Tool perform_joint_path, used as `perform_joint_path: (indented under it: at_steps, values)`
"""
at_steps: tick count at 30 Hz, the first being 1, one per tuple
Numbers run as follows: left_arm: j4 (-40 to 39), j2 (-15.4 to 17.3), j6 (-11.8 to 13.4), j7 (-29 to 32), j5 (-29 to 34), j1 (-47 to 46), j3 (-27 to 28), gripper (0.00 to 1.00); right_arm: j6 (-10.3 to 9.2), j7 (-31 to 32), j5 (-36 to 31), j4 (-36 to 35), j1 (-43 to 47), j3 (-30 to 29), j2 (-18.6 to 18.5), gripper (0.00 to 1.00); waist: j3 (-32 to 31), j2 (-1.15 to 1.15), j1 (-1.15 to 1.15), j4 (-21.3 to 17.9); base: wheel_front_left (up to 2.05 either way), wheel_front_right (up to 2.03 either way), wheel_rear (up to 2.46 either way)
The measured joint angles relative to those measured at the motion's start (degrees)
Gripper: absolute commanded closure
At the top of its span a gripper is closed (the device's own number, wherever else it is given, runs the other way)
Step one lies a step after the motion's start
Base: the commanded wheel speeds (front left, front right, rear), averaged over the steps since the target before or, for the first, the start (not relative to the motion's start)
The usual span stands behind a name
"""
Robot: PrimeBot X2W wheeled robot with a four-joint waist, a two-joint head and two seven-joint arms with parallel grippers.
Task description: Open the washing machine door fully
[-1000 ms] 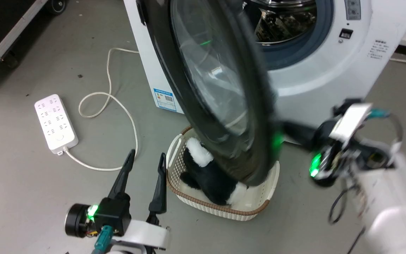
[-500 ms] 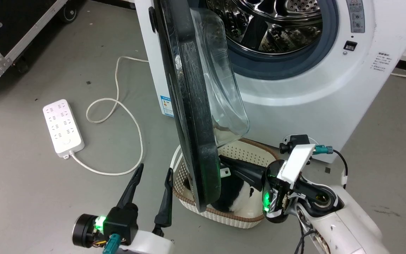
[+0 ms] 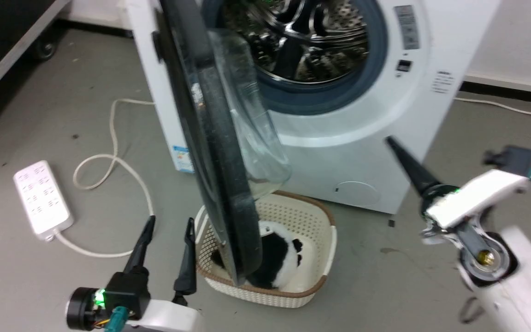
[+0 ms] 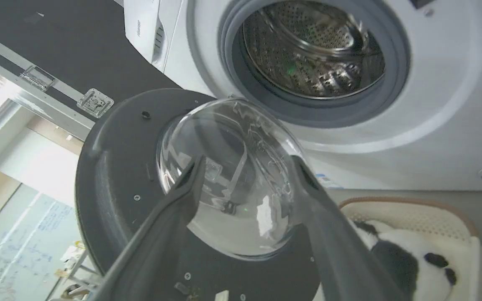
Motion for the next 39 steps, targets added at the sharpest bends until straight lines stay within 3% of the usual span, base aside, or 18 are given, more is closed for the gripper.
perform_joint_path:
  at_steps: [5,9,12,15,17,18,23,39]
  values:
    - [-0.4,0.5,-0.1,0.0,-0.4,0.7,2.1,0.0,0.01,-15.3,-20.4,-7.0,4.4,0.4,-7.3,0.0,-1.0,0.0,0.0,-3.5,0.0,0.0,0.0]
    - [-0.9,1.1,-0.2,0.0,-0.5,1.2,3.9,0.0,0.01,-20.5,-37.4,-8.6,9.5,-3.2,-9.1,0.0,-1.6,0.0,0.0,-6.0,0.0,0.0,0.0]
    - [-1.6,1.2,-0.5,0.0,-0.9,2.2,5.3,0.0,0.01,-21.6,-49.6,-11.4,14.5,-10.0,-6.6,0.0,-2.2,0.0,0.0,-7.6,0.0,0.0,0.0]
    - [-1.7,1.2,-0.8,0.0,-0.9,3.4,6.0,0.0,0.01,-21.9,-61.5,-16.1,20.6,-16.0,-1.7,0.0,-2.6,0.0,-0.01,-8.8,0.0,0.0,0.0]
    - [-1.6,1.2,-1.2,0.0,-0.9,4.1,6.0,0.0,0.01,-21.9,-68.1,-19.1,24.9,-18.7,2.3,0.0,-2.8,0.0,-0.01,-9.4,0.0,0.0,0.0]
    - [-1.2,1.2,-1.7,0.0,-0.9,4.6,6.0,0.0,0.01,-21.9,-75.5,-22.2,30.6,-21.2,7.6,0.0,-2.9,0.0,0.0,-10.0,0.0,0.0,0.0]
    - [0.1,1.1,-2.2,0.0,-0.9,5.4,5.8,0.0,0.02,-22.1,-79.4,-23.8,36.4,-23.0,11.8,0.0,-2.9,0.0,-0.01,-10.5,0.0,0.0,0.0]
    - [2.7,0.9,-3.1,0.0,-0.8,5.7,5.9,0.0,0.02,-22.2,-76.0,-23.1,37.8,-23.5,12.3,0.0,-3.2,0.0,0.0,-10.5,0.0,0.0,0.0]
